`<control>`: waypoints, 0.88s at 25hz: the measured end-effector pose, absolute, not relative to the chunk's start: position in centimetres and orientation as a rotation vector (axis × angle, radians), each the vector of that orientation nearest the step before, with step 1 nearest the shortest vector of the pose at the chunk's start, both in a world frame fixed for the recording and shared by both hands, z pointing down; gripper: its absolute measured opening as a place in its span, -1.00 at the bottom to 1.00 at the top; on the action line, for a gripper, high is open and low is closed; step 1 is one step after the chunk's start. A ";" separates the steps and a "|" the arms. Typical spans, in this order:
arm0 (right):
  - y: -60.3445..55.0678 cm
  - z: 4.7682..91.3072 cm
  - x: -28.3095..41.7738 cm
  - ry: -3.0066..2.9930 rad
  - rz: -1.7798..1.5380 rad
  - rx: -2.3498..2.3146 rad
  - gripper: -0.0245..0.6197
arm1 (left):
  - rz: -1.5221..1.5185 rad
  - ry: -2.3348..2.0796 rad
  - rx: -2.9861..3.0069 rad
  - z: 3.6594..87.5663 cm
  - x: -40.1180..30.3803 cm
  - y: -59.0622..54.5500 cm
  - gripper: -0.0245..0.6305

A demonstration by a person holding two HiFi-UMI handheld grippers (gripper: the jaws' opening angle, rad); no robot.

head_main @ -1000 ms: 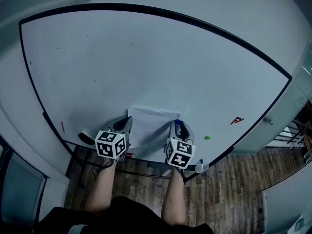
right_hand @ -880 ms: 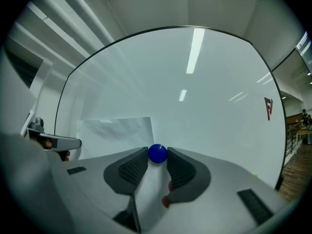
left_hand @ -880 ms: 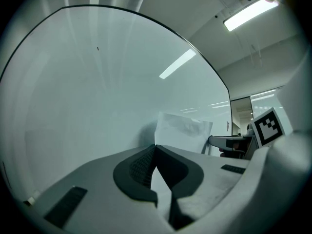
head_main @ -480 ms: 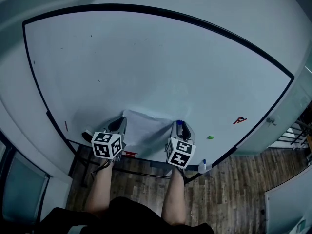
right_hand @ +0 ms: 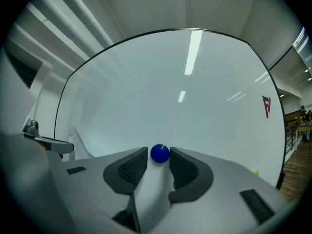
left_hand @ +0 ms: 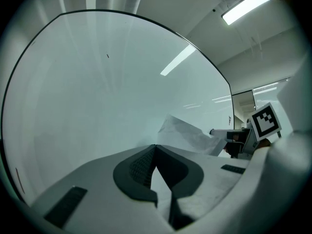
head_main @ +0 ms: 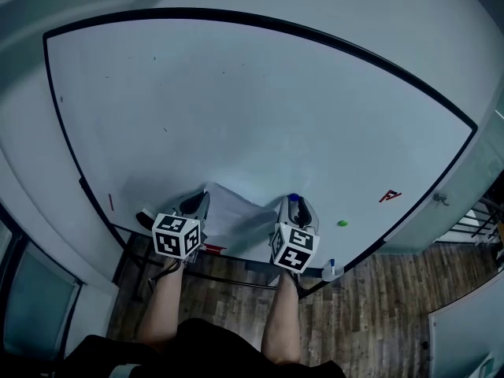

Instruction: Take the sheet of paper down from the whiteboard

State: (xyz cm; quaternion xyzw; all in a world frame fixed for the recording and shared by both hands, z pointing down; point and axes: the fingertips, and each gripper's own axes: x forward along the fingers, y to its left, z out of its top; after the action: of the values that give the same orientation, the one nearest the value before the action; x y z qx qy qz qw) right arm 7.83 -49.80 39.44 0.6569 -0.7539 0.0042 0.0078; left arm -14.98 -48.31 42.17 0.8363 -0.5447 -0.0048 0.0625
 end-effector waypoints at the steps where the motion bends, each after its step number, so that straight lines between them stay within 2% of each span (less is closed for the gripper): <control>1: -49.7 39.5 7.8 -2.360 0.014 2.048 -0.49 | -0.011 -1.646 2.528 42.2 -15.0 -48.2 -0.86; 16: -46.6 41.5 9.7 -2.396 0.105 2.035 -0.50 | 0.023 -1.638 2.533 43.0 -13.9 -46.7 -0.86; 22: -45.2 42.5 9.6 -2.406 0.131 1.999 -0.56 | 0.021 -1.638 2.534 43.0 -14.0 -45.6 -0.86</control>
State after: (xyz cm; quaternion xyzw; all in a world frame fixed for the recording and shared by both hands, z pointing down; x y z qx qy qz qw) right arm 9.56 -45.23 42.47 0.6384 -0.7685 0.0417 0.0053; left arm -13.98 -45.64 43.04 0.8382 -0.5418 0.0070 0.0619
